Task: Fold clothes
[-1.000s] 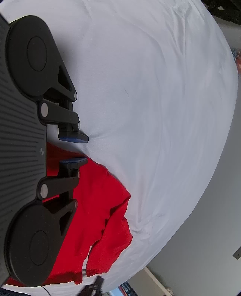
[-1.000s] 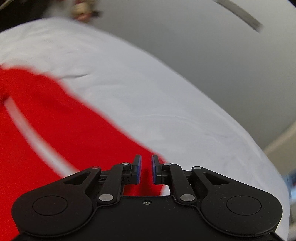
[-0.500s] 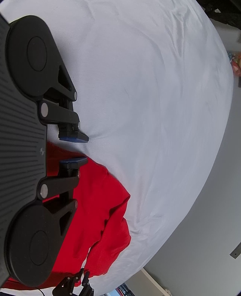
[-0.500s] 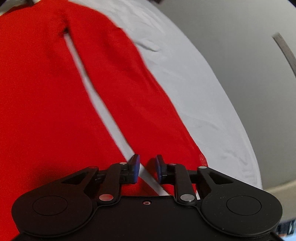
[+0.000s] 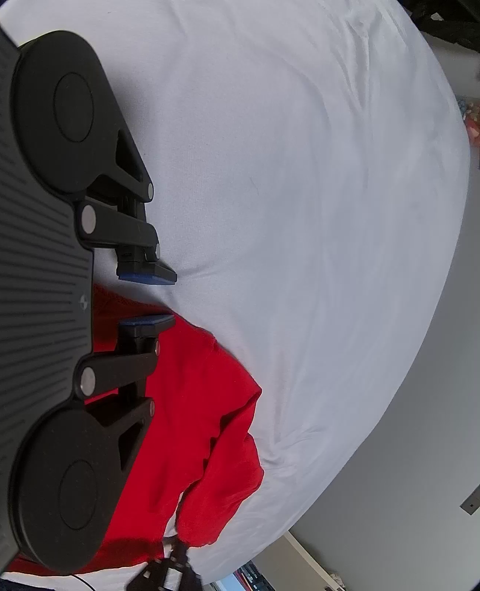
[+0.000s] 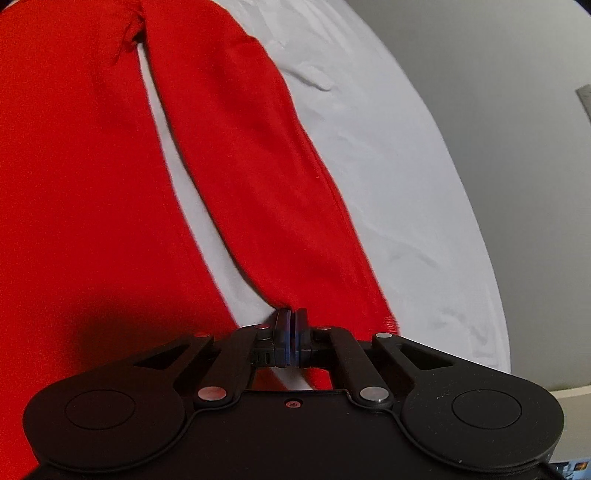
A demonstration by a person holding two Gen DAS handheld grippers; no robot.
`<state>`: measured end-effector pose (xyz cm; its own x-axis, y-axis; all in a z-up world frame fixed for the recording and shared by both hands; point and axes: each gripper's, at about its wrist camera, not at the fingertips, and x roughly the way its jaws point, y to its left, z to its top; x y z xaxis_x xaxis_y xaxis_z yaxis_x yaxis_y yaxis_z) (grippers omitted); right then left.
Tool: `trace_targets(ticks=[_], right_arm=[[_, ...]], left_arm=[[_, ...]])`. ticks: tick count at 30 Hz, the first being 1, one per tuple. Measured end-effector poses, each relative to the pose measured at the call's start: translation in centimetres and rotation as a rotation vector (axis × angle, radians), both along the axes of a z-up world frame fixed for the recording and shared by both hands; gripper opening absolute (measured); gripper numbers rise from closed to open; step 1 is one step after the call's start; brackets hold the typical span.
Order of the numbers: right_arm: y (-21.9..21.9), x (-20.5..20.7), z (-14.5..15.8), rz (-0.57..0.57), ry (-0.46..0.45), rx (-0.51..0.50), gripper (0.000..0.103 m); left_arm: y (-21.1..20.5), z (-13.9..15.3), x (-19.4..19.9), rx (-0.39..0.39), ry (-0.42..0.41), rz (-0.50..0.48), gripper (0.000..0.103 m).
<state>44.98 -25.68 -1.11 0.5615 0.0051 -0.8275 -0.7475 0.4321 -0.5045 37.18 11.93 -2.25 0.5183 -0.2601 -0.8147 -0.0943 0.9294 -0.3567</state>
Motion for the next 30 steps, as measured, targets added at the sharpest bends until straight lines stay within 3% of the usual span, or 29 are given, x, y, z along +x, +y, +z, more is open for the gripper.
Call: trace_targets(ticks=[3,5,7,8,9,11,14,19,24,30], right_arm=[[0.6,2.2,1.5,-0.010,0.008,-0.015,0.000],[1.2,4.5,3.1,-0.047,-0.072,0.002,0.000],[1.4,8.5,6.5,-0.275,-0.342,0.134,0.001],[1.2,10.2,8.1,-0.374,-0.401,0.218,0.004],[1.2,10.5,8.4,-0.388,-0.402,0.229,0.007],[1.5,11.6,8.5,-0.400,-0.406,0.209,0.029],[2.0,11.9,7.9,-0.362,-0.403,0.166,0.029],[-0.2,10.5,6.3,-0.351,-0.251,0.221,0.029],[-1.5,13.3,4.3,-0.390,-0.213,0.250,0.029],[0.0,13.4,2.8,-0.253,-0.202,0.235,0.029]], left_arm=[[0.2,0.0,0.3,-0.010,0.019,0.001,0.017],[0.1,0.0,0.5,-0.008,0.028,0.002,0.017],[0.0,0.1,0.6,0.000,0.033,-0.003,0.017],[-0.2,0.2,0.6,0.010,0.036,-0.010,0.017],[-0.3,0.2,0.7,0.015,0.038,-0.015,0.017],[-0.2,0.2,0.8,0.012,0.046,-0.015,0.017],[-0.1,0.2,0.8,0.006,0.050,-0.017,0.017],[-0.1,0.1,0.7,0.015,0.042,-0.024,0.017],[-0.4,0.0,0.8,0.042,0.036,-0.040,0.017],[-1.0,0.1,0.9,0.080,0.040,-0.052,0.017]])
